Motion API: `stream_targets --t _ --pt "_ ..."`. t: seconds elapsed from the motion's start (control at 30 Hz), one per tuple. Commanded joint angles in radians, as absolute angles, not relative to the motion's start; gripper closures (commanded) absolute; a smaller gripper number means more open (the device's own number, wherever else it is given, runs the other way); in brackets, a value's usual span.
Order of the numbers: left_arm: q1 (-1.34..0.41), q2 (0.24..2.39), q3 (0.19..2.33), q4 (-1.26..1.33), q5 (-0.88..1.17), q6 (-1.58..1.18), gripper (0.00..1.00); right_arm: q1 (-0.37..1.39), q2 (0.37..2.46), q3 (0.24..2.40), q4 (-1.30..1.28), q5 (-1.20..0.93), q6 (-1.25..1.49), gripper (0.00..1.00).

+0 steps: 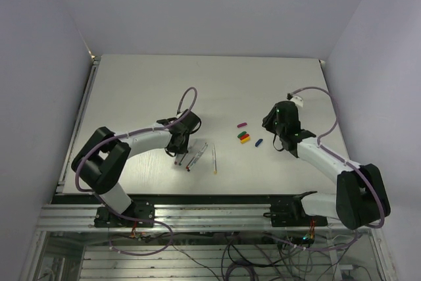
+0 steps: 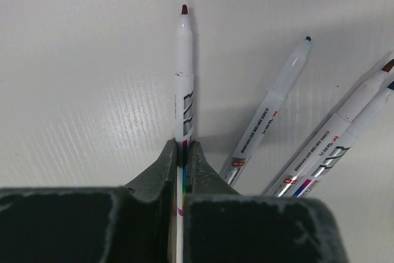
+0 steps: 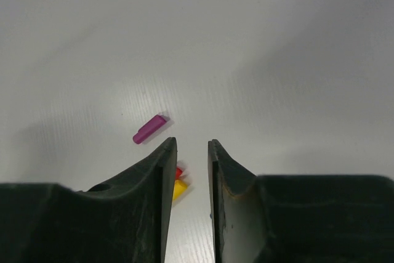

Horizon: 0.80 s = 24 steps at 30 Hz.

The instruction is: Insert the pens into the pen caps

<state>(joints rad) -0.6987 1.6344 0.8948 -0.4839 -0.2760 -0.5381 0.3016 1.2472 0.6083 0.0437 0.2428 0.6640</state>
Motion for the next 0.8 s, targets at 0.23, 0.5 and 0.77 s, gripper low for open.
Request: stream_targets --t 0.23,0.5,0.77 --pt "-0.634 1.499 0.860 -0.485 -0.332 -0.486 0.93 0.423 1.427 0.769 -0.029 0.191 0.678 0.73" --pt "-0.622 1.391 0.883 -0.452 -0.433 -0.464 0.93 0.488 1.596 0.918 -0.143 0.220 0.737 0.49" --pt "-0.616 1.397 0.865 -0.416 -0.410 -0.456 0.93 0.487 1.658 0.972 -0.201 0.239 0.788 0.51"
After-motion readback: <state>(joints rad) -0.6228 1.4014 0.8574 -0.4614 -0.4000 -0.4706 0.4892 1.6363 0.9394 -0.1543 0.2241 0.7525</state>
